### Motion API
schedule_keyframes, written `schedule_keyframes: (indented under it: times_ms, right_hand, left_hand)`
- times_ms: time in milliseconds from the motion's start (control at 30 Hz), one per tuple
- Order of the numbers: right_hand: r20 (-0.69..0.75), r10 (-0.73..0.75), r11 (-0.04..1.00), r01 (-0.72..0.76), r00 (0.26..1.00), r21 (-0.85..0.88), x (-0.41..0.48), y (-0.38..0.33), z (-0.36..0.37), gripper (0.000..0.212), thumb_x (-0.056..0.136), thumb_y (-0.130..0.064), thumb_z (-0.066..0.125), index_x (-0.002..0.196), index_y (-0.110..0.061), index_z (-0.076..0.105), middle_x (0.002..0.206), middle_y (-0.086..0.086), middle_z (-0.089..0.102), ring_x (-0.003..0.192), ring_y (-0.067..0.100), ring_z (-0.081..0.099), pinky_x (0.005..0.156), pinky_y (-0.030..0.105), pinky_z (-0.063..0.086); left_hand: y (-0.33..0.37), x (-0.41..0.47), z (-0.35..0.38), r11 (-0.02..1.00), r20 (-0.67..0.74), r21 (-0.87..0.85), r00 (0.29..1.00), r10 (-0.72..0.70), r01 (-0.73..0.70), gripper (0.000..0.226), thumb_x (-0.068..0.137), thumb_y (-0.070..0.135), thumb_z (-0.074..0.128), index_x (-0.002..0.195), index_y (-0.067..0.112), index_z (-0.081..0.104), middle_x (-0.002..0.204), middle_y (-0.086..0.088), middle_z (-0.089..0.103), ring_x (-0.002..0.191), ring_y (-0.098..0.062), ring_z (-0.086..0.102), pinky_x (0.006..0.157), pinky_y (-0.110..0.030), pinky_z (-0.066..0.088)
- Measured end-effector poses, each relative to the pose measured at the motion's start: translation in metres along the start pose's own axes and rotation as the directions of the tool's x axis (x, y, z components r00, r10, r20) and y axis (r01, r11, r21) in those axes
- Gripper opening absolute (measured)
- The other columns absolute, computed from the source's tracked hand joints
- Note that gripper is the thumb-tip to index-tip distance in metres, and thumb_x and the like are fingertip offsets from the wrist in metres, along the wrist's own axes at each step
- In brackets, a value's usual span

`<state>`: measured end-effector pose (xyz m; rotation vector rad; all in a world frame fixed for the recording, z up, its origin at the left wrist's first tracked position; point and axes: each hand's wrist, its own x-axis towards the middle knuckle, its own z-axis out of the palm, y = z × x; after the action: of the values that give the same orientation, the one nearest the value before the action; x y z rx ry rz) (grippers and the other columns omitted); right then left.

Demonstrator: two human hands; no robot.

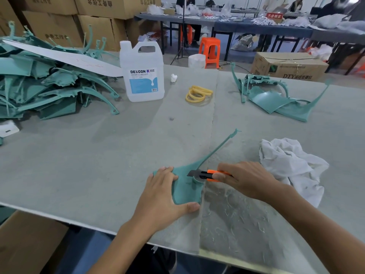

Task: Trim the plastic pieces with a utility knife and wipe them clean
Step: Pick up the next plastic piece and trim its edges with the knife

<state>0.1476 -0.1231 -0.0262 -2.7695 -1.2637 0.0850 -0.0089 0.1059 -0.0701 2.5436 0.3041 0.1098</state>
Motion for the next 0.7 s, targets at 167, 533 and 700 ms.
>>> schedule_keyframes:
  times_ms: [167, 533, 700]
  right_hand:
    - [-0.114, 0.026, 0.997, -0.018, 0.993, 0.074, -0.007, 0.005, -0.002, 0.049, 0.089, -0.082, 0.014, 0.088, -0.039, 0.036, 0.062, -0.011, 0.051, 0.052, 0.007, 0.048, 0.05, 0.03, 0.03]
    - [0.011, -0.012, 1.0, 0.012, 1.0, -0.026, -0.016, 0.016, 0.011, 0.061, 0.085, -0.083, 0.004, 0.094, -0.033, 0.037, 0.071, -0.008, 0.052, 0.057, 0.011, 0.049, 0.055, 0.034, 0.04]
    - [0.014, -0.064, 0.995, 0.064, 0.998, -0.079, 0.003, 0.008, 0.006, 0.055, 0.087, -0.083, 0.005, 0.093, -0.037, 0.035, 0.073, -0.01, 0.054, 0.057, 0.009, 0.05, 0.055, 0.034, 0.042]
  left_hand:
    - [-0.003, 0.012, -0.008, 0.999, 0.057, 0.002, 0.997, 0.047, -0.047, 0.112, 0.056, 0.097, 0.057, 0.143, 0.03, 0.038, 0.163, 0.016, 0.018, 0.149, 0.001, 0.003, 0.123, -0.034, 0.01]
    - [-0.015, 0.03, -0.01, 0.995, 0.07, 0.015, 0.992, 0.102, -0.104, 0.112, 0.047, 0.105, 0.049, 0.137, 0.038, 0.045, 0.165, 0.012, 0.019, 0.153, -0.005, 0.002, 0.124, -0.036, 0.015]
    - [-0.014, 0.03, -0.013, 0.995, 0.113, 0.002, 0.989, 0.095, -0.096, 0.109, 0.049, 0.101, 0.055, 0.138, 0.04, 0.043, 0.165, 0.015, 0.017, 0.152, -0.004, 0.001, 0.121, -0.035, 0.015]
